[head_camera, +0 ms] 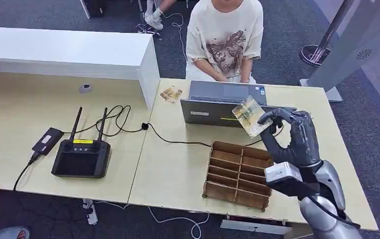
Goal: Pass the card to the sensor for recognition and then transmit it.
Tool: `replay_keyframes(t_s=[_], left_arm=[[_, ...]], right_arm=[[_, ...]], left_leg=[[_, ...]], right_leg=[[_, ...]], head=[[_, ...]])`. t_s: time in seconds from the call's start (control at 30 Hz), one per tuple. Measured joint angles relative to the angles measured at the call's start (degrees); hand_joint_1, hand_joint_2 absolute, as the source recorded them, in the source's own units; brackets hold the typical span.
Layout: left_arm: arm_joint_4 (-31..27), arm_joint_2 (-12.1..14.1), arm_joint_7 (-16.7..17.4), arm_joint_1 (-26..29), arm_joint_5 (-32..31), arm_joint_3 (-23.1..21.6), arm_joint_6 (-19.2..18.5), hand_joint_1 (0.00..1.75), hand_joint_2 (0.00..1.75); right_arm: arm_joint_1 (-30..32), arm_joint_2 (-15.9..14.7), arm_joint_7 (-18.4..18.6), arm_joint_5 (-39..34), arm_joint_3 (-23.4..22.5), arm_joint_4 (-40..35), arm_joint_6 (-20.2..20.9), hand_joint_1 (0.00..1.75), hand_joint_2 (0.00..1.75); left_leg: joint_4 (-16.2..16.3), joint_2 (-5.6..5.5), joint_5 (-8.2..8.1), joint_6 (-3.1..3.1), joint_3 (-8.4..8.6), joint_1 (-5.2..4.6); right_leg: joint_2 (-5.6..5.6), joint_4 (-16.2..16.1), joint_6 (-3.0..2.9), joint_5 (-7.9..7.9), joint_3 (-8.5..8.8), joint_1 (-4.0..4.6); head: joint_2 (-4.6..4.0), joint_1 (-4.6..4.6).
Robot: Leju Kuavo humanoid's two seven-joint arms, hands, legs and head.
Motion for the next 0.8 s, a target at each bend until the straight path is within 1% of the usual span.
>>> replay_keyframes(t_s=[0.2, 0.3, 0.4, 0.8], left_arm=[[0.0, 0.4, 0.3, -0.1, -0.6, -0.4, -0.1, 0.00, 0.00], [0.0, 0.4, 0.6, -0.1, -0.7, -0.5, -0.1, 0.00, 0.00], [0.0, 0.4, 0.6, -0.1, -0.7, -0.5, -0.1, 0.00, 0.00], [0.0, 0.7, 0.6, -0.1, -0.7, -0.5, -0.1, 0.00, 0.00]], right_arm=[[-9.2, 0.8, 4.2, -1.2, 1.1, 4.8, 3.5, 1.75, 1.75], [-11.7, 1.2, 4.7, -1.4, 1.5, 6.4, 4.0, 1.75, 1.75], [-12.9, 1.4, 4.7, -1.4, 2.0, 7.6, 4.0, 1.75, 1.75], [-14.0, 1.8, 4.7, -1.4, 3.2, 9.7, 4.0, 1.75, 1.75]], left_leg=[[0.0, -0.04, 0.05, -0.05, 0.00, 0.00], [0.0, -0.07, 0.06, -0.04, -0.01, 0.00], [0.0, -0.07, 0.05, -0.04, -0.02, 0.00], [0.0, -0.07, 0.06, -0.03, -0.02, 0.00]], right_leg=[[-0.03, 0.0, 0.01, 0.02, 0.00, 0.00], [-0.06, 0.0, 0.01, 0.02, 0.00, 0.00], [-0.06, 0.0, 0.01, 0.01, 0.00, 0.00], [-0.06, 0.0, 0.01, 0.02, 0.00, 0.00]], head=[[0.00, 0.00], [0.00, 0.00], [0.00, 0.00], [0.00, 0.00]])
